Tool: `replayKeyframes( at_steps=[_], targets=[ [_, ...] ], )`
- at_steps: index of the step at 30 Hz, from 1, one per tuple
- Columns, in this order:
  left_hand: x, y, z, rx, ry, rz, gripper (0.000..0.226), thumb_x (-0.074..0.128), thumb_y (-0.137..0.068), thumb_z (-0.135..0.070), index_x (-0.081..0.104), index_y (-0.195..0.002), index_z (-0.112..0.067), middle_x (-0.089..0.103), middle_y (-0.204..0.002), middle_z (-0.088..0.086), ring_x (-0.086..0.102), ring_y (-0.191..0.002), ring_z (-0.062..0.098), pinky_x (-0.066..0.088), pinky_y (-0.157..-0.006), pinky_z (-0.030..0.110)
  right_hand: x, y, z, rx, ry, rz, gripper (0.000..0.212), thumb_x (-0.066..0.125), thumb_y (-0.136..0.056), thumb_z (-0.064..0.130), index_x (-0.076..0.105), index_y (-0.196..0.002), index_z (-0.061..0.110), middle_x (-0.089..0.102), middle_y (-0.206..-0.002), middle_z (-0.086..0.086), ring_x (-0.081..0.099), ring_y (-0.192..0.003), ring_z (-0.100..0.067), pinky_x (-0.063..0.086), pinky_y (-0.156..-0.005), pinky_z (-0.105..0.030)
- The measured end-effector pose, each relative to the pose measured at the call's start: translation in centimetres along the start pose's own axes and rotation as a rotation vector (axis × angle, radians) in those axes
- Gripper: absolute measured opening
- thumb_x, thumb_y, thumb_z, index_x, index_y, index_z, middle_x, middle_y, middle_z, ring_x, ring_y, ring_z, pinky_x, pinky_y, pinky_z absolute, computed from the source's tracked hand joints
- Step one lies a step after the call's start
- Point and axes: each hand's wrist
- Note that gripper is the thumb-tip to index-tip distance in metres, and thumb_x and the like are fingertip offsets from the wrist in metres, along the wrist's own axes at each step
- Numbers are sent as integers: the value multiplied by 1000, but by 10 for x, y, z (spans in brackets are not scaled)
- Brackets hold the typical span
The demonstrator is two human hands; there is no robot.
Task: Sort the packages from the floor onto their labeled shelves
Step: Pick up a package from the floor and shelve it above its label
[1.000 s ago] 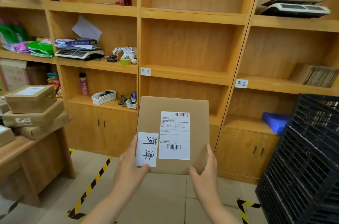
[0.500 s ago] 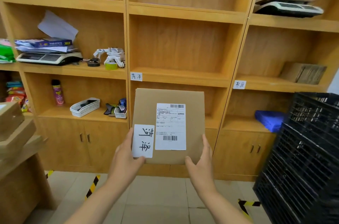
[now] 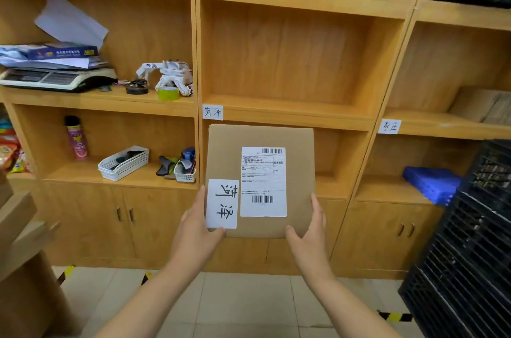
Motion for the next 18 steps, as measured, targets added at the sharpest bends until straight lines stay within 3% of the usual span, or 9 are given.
replayKeyframes(
  at_steps=[4, 8, 10, 13, 18],
  targets=[
    [2, -54, 16, 75, -14, 2, 92, 67, -75, -13, 13, -132, -59, 45, -108, -37, 41, -111, 6, 43, -72, 26, 39, -56, -13, -6, -11, 14, 84, 59, -81, 4, 15, -144, 37, 23, -150, 9, 23, -137, -9, 25, -114, -35],
    [11, -120, 32, 123, -68, -10, 96, 69, -73, -13, 8, -117, -73, 40, -108, -41, 41, -110, 2, 43, -74, 25, 74, -119, -22, -16, -28, 30, 83, 58, -81, 2, 15, -144, 35, 23, -150, 9, 23, -137, -9, 25, -114, -37],
    [18, -161, 39, 124, -84, 2, 93, 70, -72, -17, 13, -127, -65, 44, -122, -34, 42, -118, 5, 47, -83, 28, 90, -158, -27, -18, -30, 23, 83, 58, -80, 1, 16, -144, 34, 24, -149, 7, 23, -137, -11, 23, -114, -35],
    [28, -211, 53, 95, -131, -2, 91, 68, -75, -19, 13, -145, -36, 33, -148, -13, 31, -133, 10, 41, -103, 36, 111, -208, -34, -31, -40, -1, 84, 58, -79, 1, 17, -143, 38, 27, -147, 8, 26, -136, -11, 24, -112, -32],
    [33, -271, 76, 90, -158, 14, 90, 64, -75, -10, 14, -146, -31, 25, -152, -12, 23, -137, 8, 34, -107, 30, 150, -260, -43, -3, -46, -14, 85, 56, -78, -3, 18, -144, 36, 28, -145, 9, 28, -130, -5, 26, -104, -26]
  ],
)
Point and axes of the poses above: each hand's wrist, its own y-axis away from the middle knuckle, its own x-axis out of the palm, z = x × y
